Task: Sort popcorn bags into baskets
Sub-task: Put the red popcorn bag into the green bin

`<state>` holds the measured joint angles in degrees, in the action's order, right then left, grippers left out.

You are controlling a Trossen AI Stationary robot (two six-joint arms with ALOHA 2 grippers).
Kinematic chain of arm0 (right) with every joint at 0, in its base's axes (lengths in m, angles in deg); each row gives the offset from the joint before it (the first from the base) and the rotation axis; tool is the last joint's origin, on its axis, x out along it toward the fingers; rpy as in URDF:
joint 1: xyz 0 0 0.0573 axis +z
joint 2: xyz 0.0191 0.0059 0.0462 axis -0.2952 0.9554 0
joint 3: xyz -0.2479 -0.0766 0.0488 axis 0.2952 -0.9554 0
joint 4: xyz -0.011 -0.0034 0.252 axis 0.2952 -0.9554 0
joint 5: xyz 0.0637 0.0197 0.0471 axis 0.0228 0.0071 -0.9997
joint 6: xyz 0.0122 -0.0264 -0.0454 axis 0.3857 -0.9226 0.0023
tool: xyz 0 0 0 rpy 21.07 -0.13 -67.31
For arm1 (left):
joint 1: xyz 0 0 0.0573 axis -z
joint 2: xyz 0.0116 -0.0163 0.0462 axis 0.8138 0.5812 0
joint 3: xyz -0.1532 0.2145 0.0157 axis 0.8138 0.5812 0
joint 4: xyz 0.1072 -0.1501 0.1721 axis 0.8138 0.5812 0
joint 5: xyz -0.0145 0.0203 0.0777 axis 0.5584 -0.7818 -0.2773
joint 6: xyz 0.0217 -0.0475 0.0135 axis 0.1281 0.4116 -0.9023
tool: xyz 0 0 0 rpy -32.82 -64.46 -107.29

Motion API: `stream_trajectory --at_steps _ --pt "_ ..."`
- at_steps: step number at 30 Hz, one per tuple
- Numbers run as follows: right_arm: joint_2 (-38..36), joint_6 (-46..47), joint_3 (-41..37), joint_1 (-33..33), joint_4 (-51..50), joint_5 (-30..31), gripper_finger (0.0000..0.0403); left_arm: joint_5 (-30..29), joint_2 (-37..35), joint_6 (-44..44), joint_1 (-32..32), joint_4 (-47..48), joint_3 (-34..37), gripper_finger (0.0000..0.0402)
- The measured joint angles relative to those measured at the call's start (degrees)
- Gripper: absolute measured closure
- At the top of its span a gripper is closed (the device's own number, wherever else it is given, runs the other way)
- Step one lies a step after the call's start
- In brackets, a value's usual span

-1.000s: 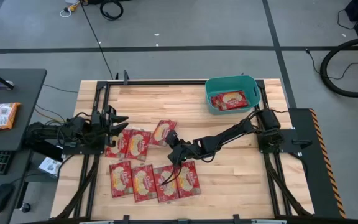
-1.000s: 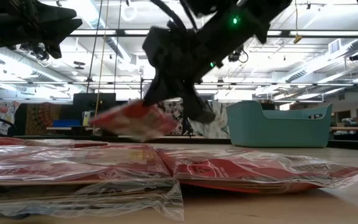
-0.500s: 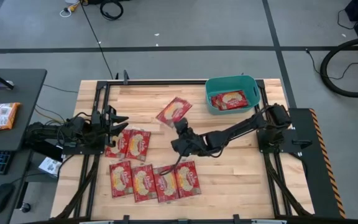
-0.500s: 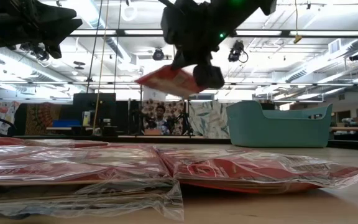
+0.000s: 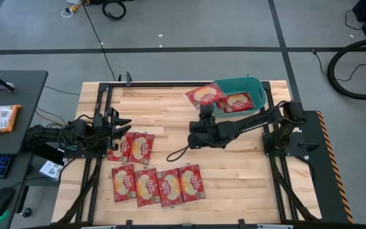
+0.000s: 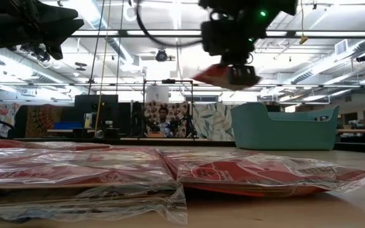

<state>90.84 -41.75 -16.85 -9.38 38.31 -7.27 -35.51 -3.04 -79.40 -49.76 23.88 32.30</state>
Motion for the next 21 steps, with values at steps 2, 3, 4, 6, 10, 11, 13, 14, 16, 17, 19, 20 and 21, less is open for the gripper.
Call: stream_trajectory --at_steps 2,3,4,6,10,11,13,14,16,17,19,20,21 --pt "-0.5 7.8 0.0 -0.7 -7.2 0.1 0.0402 0.0 0.0 0.0 0.0 0.0 0.0 0.0276" --pt "-0.6 11.3 0.0 -1.0 -10.5 0.1 0.0402 0.0 0.0 0.0 0.0 0.0 0.0 0.0276" --pt "-0.6 15.0 0.0 -1.4 -13.8 -0.1 0.0402 0.0 0.0 0.1 0.0 0.0 0.0 0.0276" --pt "-0.5 21.6 0.0 -2.1 -20.3 -0.3 0.0402 0.0 0.0 0.0 0.0 0.0 0.0 0.0276" --pt "-0.5 33.2 0.0 -2.9 -31.1 -0.4 0.0402 0.0 0.0 0.0 0.0 0.0 0.0 0.0276" --pt "-0.5 36.0 0.0 -2.9 -33.6 -0.4 0.0402 0.0 0.0 0.0 0.0 0.0 0.0 0.0276" --pt "-0.5 40.7 -0.2 -3.0 -38.1 -0.3 0.0402 0.0 0.0 0.0 0.0 0.0 0.0 0.0276" --pt "-0.5 42.3 -0.7 -3.0 -39.5 -0.3 0.0402 0.0 0.0 0.0 0.0 0.0 0.0 0.0276" --pt "-0.5 44.8 -2.2 -3.1 -41.8 -0.4 0.0402 0.0 0.0 0.0 0.0 0.0 0.0 0.0276" --pt "-0.5 46.1 -3.2 -3.1 -42.6 -0.3 0.0402 0.0 0.0 0.0 0.0 0.0 0.0 0.0276" --pt "-0.5 47.6 -5.7 -3.3 -43.0 -0.3 0.0402 0.0 0.0 0.0 0.0 0.0 0.0 0.0276" --pt "-0.5 48.0 -7.0 -3.4 -43.0 -0.4 0.0402 0.0 0.0 0.0 0.0 0.0 0.0 0.0276" --pt "-0.5 48.6 -8.2 -3.5 -43.0 -0.3 0.0402 0.0 0.0 0.1 0.0 0.0 0.0 0.0276"
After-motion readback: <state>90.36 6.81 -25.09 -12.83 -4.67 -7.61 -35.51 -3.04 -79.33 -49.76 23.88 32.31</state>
